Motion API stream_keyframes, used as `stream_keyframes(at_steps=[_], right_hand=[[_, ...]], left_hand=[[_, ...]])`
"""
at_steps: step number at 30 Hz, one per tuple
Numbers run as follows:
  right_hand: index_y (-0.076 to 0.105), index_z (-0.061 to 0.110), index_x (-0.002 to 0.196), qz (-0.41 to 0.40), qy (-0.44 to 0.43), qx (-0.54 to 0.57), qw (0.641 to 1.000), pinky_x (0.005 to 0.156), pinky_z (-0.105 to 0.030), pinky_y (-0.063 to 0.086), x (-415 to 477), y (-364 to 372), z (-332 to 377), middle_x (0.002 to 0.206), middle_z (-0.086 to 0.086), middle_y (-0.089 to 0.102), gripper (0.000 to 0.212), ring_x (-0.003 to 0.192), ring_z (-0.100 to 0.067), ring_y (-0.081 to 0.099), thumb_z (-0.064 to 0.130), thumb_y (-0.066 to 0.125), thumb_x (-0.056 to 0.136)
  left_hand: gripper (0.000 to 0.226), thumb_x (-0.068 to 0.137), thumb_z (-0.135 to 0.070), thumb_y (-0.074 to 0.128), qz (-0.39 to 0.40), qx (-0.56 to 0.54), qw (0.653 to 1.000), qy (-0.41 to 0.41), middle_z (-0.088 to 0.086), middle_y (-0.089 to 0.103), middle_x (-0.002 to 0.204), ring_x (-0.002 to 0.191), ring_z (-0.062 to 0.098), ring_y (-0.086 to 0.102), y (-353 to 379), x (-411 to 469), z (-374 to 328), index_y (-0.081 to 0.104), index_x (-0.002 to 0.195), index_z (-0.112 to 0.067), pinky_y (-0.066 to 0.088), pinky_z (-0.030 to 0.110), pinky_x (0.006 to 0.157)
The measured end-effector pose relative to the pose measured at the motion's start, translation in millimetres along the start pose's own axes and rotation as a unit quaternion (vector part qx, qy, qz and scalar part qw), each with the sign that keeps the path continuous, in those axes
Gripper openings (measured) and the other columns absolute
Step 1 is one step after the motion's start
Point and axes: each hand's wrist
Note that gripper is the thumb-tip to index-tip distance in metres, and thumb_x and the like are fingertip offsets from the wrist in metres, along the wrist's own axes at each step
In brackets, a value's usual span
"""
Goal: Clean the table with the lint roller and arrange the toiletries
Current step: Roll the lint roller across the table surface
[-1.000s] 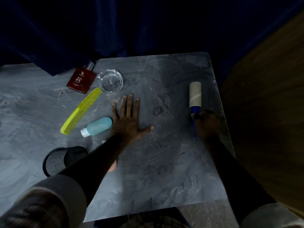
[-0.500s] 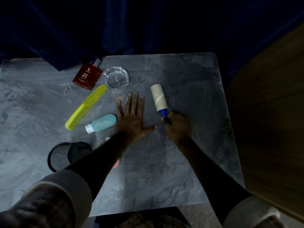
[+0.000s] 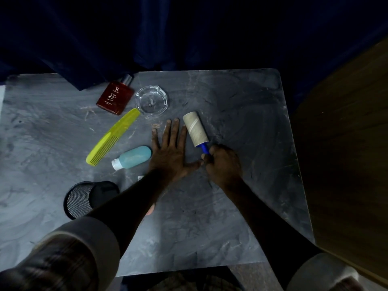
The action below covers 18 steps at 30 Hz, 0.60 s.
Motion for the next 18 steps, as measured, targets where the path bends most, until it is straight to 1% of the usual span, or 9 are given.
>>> stream_keyframes(at_steps=[4, 7, 10, 13, 16, 18], right_hand=[[0.069, 0.007, 0.094, -0.028, 0.027, 0.017, 0.999, 0.088, -0.039, 0.05, 2.6, 1.0, -5.3, 0.102, -0.016, 0.074, 0.028, 0.1, -0.036, 0.068, 0.035, 0.064, 0.091], [0.07, 0.006, 0.1, -0.029, 0.046, 0.013, 0.998, 0.091, -0.039, 0.049, 7.8, -1.3, -12.5, 0.106, -0.017, 0.074, 0.031, 0.103, -0.035, 0.068, 0.036, 0.061, 0.095], [0.072, 0.005, 0.101, -0.044, 0.073, 0.014, 0.996, 0.088, -0.039, 0.051, 13.6, -6.7, -23.3, 0.105, -0.019, 0.075, 0.034, 0.102, -0.035, 0.069, 0.037, 0.06, 0.096], [0.073, 0.005, 0.102, -0.06, 0.106, 0.014, 0.992, 0.089, -0.04, 0.054, 18.9, -14.4, -37.3, 0.105, -0.02, 0.075, 0.036, 0.101, -0.036, 0.07, 0.038, 0.061, 0.095], [0.075, 0.004, 0.099, -0.084, 0.135, 0.029, 0.987, 0.082, -0.035, 0.051, 21.4, -21.0, -53.9, 0.1, -0.02, 0.076, 0.037, 0.097, -0.035, 0.072, 0.039, 0.066, 0.093], [0.075, 0.005, 0.1, -0.096, 0.148, 0.025, 0.984, 0.076, -0.03, 0.046, 19.3, -25.5, -67.9, 0.1, -0.017, 0.077, 0.038, 0.093, -0.033, 0.072, 0.042, 0.066, 0.093]], left_hand=[[0.129, 0.08, -0.098, 0.039, 0.0, -0.004, 1.0, -0.008, 0.018, 0.014, 0.182, 0.169, 0.039, 0.013, -5.2, -0.5, -2.6, 0.022, 0.173, -0.01, 0.011, 0.074, 0.129], [0.128, 0.08, -0.098, 0.038, 0.007, -0.001, 1.0, -0.01, 0.017, 0.012, 0.182, 0.17, 0.037, 0.012, -8.0, -1.1, -3.2, 0.02, 0.173, -0.012, 0.009, 0.074, 0.13], [0.127, 0.08, -0.097, 0.04, 0.015, -0.006, 1.0, -0.012, 0.015, 0.01, 0.183, 0.17, 0.036, 0.01, -8.6, -1.2, -3.3, 0.018, 0.174, -0.014, 0.009, 0.074, 0.13], [0.127, 0.081, -0.098, 0.04, 0.018, -0.009, 1.0, -0.013, 0.015, 0.01, 0.183, 0.17, 0.037, 0.009, -8.9, -1.1, -3.4, 0.018, 0.174, -0.014, 0.009, 0.074, 0.13], [0.128, 0.08, -0.098, 0.037, 0.026, -0.007, 1.0, -0.014, 0.015, 0.009, 0.183, 0.17, 0.037, 0.009, -11.7, -1.0, -4.5, 0.017, 0.174, -0.014, 0.009, 0.074, 0.13], [0.129, 0.08, -0.099, 0.034, 0.036, -0.006, 0.999, -0.016, 0.015, 0.006, 0.183, 0.17, 0.037, 0.007, -13.7, -0.8, -5.0, 0.015, 0.174, -0.014, 0.009, 0.074, 0.13]])
Point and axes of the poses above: each hand's wrist, its own x-axis towards the middle knuckle, its own y-axis out of the palm, z = x × y
